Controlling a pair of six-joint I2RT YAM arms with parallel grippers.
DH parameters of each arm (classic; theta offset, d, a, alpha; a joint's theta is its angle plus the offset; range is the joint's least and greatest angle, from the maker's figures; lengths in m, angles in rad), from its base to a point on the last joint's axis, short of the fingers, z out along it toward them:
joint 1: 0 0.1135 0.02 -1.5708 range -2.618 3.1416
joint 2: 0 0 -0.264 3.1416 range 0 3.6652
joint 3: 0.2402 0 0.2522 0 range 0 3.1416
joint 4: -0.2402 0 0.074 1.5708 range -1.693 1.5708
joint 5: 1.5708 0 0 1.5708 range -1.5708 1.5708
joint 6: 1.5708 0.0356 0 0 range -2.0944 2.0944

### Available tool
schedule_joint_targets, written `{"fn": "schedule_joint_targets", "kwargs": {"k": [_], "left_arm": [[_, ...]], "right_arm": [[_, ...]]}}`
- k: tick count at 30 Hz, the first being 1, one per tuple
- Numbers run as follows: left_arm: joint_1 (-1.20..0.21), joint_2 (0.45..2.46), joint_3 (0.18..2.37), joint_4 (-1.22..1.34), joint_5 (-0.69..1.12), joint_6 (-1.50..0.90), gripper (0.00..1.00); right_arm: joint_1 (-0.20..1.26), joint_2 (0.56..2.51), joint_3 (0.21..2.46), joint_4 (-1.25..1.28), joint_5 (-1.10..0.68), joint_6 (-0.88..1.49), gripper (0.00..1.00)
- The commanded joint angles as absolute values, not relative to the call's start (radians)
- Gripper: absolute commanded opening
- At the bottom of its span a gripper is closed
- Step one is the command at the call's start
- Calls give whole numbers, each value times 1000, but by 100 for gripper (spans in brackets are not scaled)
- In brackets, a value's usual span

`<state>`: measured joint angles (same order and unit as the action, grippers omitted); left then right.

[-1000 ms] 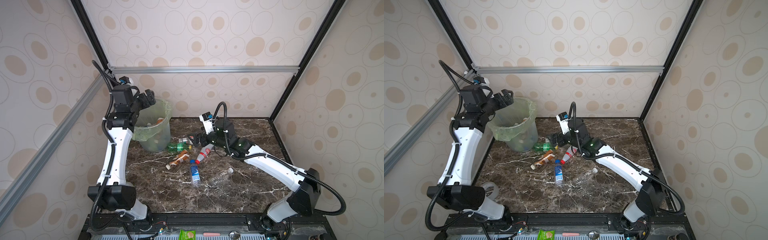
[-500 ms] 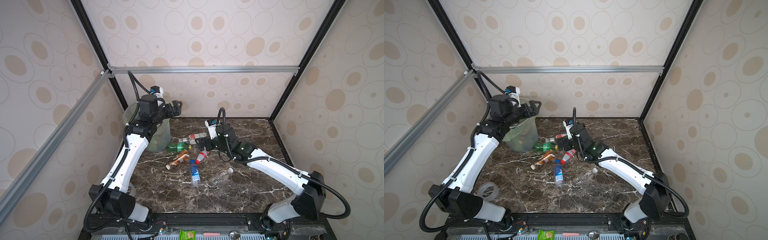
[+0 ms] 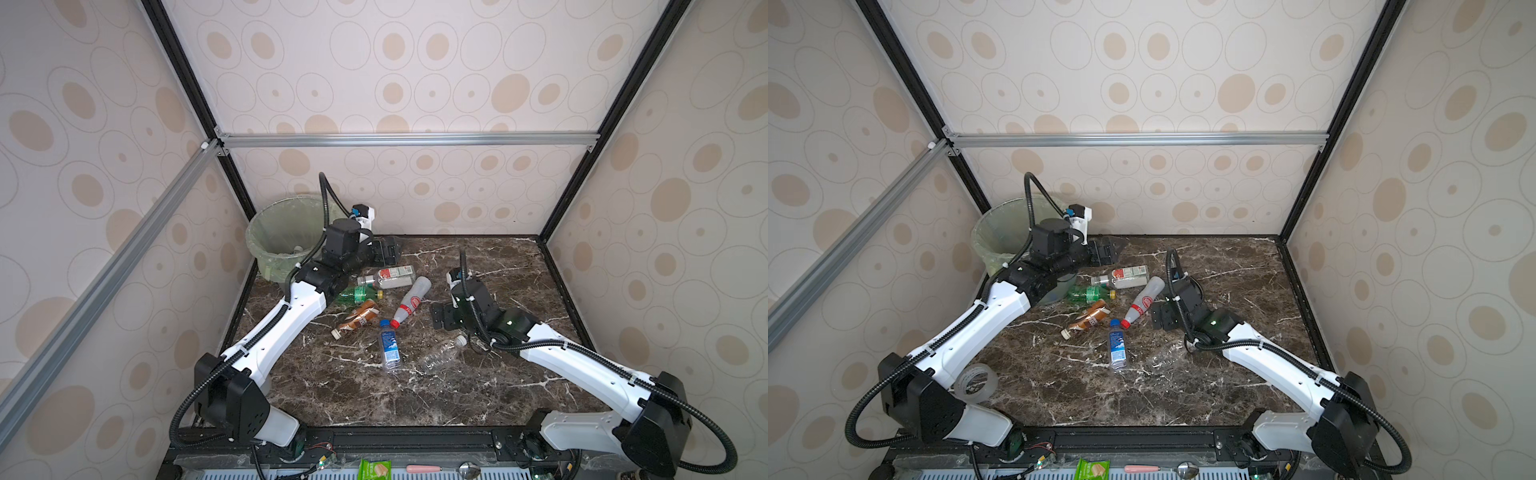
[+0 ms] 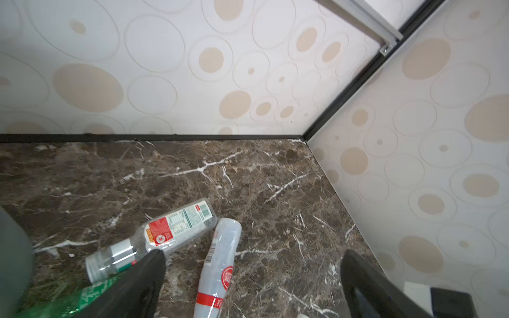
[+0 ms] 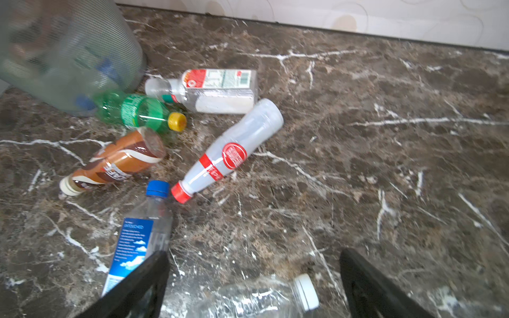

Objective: Throw the plastic bottles in the bin
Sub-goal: Move the plastic bottle to the center of the table.

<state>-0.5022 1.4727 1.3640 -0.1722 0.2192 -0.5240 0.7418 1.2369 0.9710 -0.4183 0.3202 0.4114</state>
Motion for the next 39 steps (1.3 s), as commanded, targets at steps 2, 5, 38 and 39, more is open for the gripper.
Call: {"fn": "schedule_joint_targets", "kwargs": {"k": [2,5,38,39], "left_arm": [[-568,1507,1313,-101,211,-554,99],[-606,1521,1278,-83,212,-559,99],[-643,1519,1169,-40,193,-572,99],[-643,1519,1168,-41,192,-572,99]], "right_arm": [[737,1214,903,-511,366,548,99],[737,1199,838,-502,346,625,99],[801,1350,596,-172,221,989,93],[801,1361,600,-168,226,991,92]]}}
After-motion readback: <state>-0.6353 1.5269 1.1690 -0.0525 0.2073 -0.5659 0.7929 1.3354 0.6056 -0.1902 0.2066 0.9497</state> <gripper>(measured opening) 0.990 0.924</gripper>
